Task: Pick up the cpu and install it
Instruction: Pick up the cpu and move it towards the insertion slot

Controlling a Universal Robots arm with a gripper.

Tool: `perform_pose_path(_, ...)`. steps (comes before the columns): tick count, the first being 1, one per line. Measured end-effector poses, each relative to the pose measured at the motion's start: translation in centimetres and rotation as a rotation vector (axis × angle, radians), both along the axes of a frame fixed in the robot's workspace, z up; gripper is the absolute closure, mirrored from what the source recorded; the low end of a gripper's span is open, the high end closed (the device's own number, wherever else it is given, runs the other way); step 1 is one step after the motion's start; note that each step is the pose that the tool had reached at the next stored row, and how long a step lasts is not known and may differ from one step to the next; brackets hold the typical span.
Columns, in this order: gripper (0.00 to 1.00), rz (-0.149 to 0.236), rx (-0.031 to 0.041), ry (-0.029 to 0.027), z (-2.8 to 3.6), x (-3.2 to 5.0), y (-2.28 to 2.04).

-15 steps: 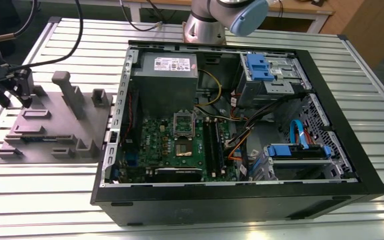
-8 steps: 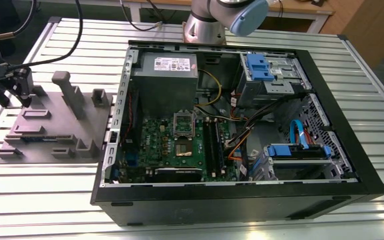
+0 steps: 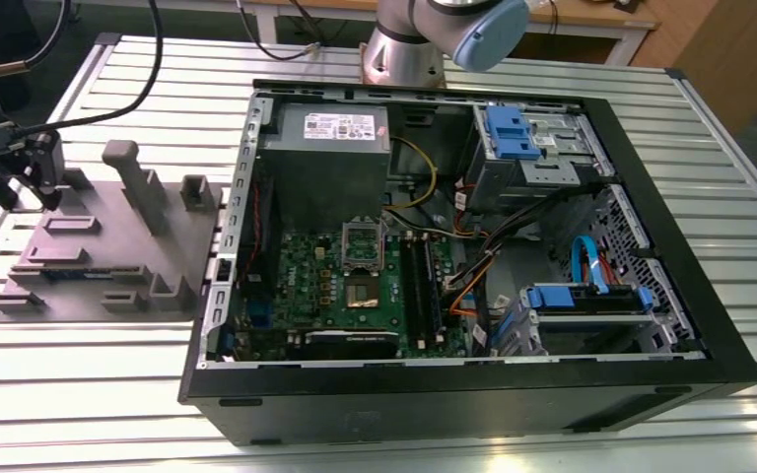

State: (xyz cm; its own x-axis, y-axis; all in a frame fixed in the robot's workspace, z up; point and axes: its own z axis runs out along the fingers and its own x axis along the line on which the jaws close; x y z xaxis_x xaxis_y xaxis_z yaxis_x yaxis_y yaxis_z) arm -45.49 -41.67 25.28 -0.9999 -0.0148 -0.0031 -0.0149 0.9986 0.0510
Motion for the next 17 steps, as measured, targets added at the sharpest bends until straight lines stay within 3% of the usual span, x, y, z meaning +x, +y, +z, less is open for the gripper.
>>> perform_pose_path(17,0.53,0.0,0.0001,0.0,0.48,0.0,0.0)
